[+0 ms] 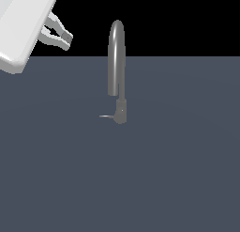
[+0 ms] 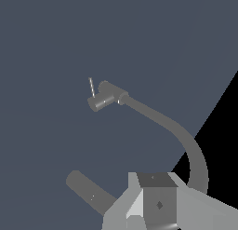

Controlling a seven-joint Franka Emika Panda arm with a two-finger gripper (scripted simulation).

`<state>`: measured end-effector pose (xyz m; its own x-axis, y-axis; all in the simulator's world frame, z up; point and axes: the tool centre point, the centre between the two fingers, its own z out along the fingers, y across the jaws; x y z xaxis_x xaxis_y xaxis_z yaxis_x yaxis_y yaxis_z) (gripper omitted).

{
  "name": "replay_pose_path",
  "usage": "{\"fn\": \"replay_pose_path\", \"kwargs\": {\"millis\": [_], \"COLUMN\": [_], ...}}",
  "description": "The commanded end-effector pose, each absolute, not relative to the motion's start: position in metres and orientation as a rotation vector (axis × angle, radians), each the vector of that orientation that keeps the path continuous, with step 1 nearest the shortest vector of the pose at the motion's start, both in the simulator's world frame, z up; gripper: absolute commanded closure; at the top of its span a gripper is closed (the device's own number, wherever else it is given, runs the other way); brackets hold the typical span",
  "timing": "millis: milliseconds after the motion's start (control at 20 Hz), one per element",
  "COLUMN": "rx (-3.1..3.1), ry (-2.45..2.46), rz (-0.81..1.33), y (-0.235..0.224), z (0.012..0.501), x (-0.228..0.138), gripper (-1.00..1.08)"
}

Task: Turn on the faucet by rotating a designated handle.

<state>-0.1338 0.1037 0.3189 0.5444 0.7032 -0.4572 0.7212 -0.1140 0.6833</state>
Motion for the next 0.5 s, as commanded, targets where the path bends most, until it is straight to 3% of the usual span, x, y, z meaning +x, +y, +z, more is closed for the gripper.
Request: {"fn": "replay_pose_path", "kwargs": {"millis": [0, 450], "rx": [1.767, 1.547], "ry": [1.207, 1.306], "rz": [-0.024, -0.027], "y": [0.107, 0.113], "z": [0.308, 0.273], "x": [-0.131, -0.123], "gripper": [1.08, 1.08]}}
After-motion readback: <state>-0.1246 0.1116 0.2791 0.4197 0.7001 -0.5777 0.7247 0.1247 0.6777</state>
